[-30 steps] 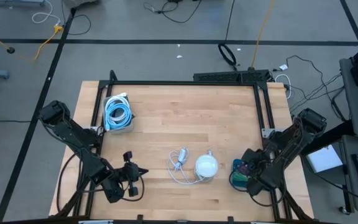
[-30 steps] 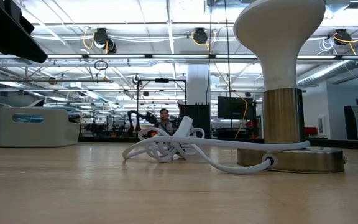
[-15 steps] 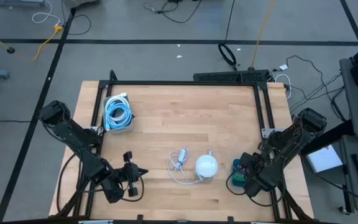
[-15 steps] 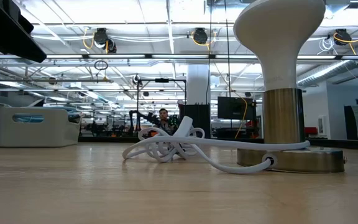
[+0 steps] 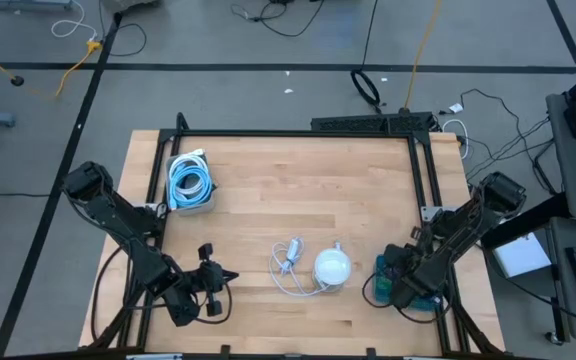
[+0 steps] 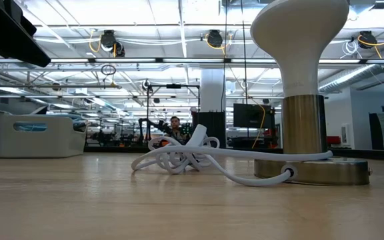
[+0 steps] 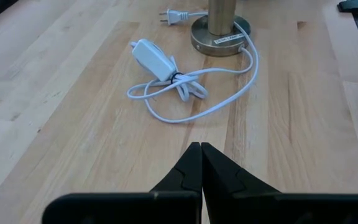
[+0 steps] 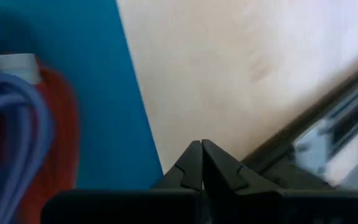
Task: Pick & Place USB Port
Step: Move the blue bin to the bottom right of the table
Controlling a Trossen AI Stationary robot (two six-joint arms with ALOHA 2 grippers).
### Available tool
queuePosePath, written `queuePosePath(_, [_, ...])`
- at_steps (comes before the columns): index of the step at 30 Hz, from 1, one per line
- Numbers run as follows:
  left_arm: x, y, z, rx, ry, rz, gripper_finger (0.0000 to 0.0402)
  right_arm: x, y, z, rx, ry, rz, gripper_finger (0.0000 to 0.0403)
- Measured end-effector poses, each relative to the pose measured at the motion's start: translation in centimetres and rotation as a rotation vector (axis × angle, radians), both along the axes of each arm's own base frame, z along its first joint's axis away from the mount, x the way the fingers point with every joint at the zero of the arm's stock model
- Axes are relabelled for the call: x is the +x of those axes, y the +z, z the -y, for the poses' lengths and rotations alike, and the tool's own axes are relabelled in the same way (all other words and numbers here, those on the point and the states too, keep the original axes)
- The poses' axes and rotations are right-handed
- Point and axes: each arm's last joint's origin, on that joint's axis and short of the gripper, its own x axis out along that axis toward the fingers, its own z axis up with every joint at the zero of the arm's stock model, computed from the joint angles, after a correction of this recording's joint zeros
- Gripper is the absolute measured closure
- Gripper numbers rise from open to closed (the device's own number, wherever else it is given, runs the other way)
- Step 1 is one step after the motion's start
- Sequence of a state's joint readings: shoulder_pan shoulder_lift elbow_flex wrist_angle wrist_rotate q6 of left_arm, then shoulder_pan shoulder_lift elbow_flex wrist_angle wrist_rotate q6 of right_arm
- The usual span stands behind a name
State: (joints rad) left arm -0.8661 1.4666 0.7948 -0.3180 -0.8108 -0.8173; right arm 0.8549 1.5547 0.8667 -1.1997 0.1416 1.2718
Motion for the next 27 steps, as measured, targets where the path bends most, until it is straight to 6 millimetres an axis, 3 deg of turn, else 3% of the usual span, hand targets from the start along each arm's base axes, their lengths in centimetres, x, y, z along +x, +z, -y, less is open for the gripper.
queuePosePath(5, [0.0,0.0,0.0,0.001,-0.001,0.0,0.0401,0.6,0.7,-1.0,0.143,-0.009,0.088,0.0403])
queuePosePath(18, [0.0,0.0,0.0,0.004,0.0,-0.002,0.0401,0.5,1.4,-0.8,0.126,-0.019,0.171,0.0403])
queuePosePath(27, [0.0,0.0,0.0,0.005,0.0,-0.002,0.0401,1.1,1.2,-1.9,0.272,0.005,0.191,0.0403])
